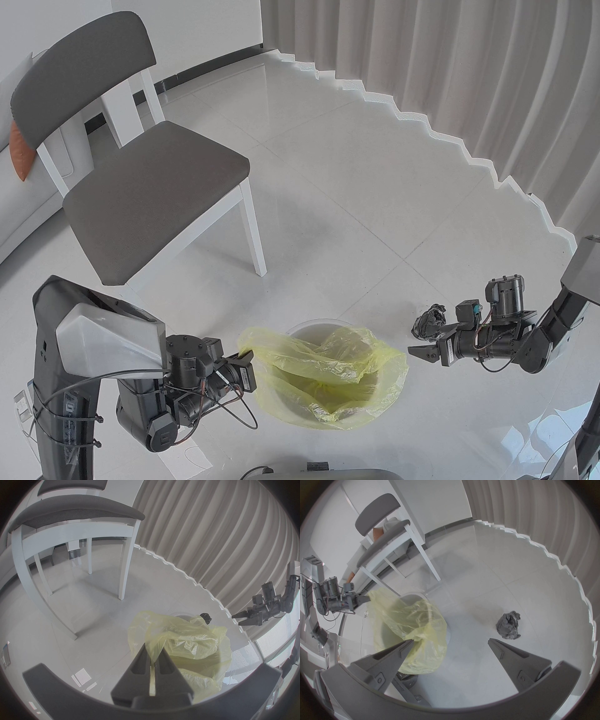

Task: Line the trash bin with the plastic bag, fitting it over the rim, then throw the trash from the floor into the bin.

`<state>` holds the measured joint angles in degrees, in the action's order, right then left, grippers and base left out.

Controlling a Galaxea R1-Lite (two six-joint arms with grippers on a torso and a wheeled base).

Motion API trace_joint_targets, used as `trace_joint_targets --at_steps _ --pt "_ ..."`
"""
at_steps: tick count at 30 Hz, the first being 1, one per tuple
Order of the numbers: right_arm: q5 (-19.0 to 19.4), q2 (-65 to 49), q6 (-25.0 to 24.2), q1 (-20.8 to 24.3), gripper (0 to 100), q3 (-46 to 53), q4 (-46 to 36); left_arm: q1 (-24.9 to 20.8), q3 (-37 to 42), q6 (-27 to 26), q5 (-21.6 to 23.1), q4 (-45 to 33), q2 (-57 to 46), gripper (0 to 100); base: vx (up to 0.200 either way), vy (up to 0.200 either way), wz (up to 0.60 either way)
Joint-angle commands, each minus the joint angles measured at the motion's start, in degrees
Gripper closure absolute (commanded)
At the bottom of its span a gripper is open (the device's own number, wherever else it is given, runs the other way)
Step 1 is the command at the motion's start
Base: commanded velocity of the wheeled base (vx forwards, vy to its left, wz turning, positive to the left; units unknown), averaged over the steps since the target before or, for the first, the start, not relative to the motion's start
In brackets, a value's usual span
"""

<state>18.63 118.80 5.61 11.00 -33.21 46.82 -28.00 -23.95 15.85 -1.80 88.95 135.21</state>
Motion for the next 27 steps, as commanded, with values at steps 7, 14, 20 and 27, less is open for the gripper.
trace_joint_targets --at_steps 7,14,20,27 --pt "-0.35 -4.89 0.11 11.59 0 0.86 0.29 0.93 -1.89 0.32 0.13 0.17 1.46 0 0.0 0.0 0.0" --pt "-1.66 0.12 0.98 17.83 0 -0.54 2.75 1.11 -0.3 0.32 -0.39 0.78 0.5 0 0.0 0.0 0.0" --pt "-3.86 5.92 4.68 19.68 0 -2.12 5.91 1.11 1.72 0.32 -0.66 0.96 -1.61 0 0.0 0.0 0.0" --pt "-3.77 12.07 7.75 19.85 0 -7.31 5.73 1.2 4.62 0.68 -2.41 0.96 -6.89 0 0.0 0.0 0.0"
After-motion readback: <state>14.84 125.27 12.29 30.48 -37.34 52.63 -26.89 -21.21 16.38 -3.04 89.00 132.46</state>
